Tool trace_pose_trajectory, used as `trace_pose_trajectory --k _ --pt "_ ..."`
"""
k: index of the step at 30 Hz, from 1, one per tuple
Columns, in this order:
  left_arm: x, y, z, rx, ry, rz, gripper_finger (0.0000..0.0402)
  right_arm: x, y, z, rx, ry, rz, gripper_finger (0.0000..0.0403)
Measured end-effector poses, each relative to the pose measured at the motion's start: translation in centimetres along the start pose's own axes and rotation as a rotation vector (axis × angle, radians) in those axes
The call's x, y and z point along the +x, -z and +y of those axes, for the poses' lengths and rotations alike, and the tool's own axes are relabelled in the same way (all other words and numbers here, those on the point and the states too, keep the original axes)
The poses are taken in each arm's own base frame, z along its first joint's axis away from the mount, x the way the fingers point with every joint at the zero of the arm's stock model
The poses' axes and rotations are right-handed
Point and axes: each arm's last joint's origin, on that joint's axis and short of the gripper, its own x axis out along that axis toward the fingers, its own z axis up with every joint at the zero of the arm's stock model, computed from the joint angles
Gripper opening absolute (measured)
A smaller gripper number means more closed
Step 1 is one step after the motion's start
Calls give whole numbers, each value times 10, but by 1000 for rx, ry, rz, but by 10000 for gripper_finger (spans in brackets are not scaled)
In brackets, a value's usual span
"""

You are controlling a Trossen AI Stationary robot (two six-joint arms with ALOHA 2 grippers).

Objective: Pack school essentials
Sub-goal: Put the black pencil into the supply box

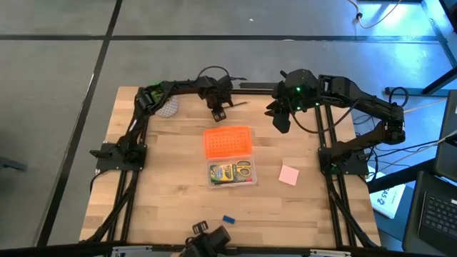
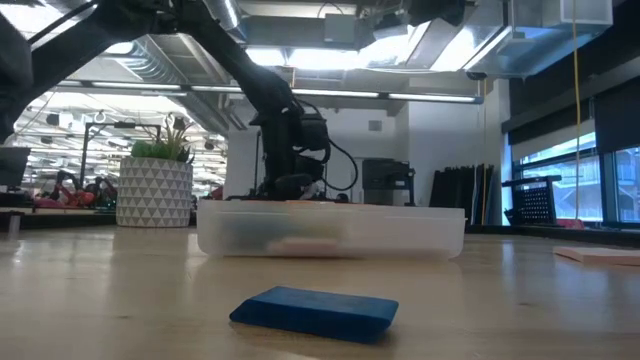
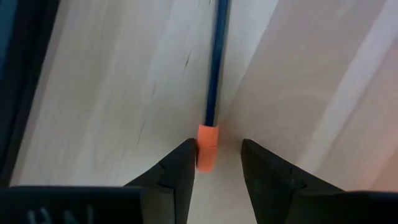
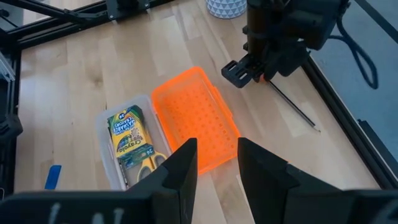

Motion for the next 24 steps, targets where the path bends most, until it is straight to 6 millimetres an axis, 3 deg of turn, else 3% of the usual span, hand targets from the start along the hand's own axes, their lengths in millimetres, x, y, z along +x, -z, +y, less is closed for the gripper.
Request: trace_pose_trajectory --k 8,19,24 --pt "2 -1 -3 15 -18 3 115 0 0 0 0 0 -1 116" --pt "2 -1 -2 14 -19 2 25 0 0 0 1 0 -1 116" --pt "2 -1 -2 12 -19 3 6 0 0 0 1 0 -1 116"
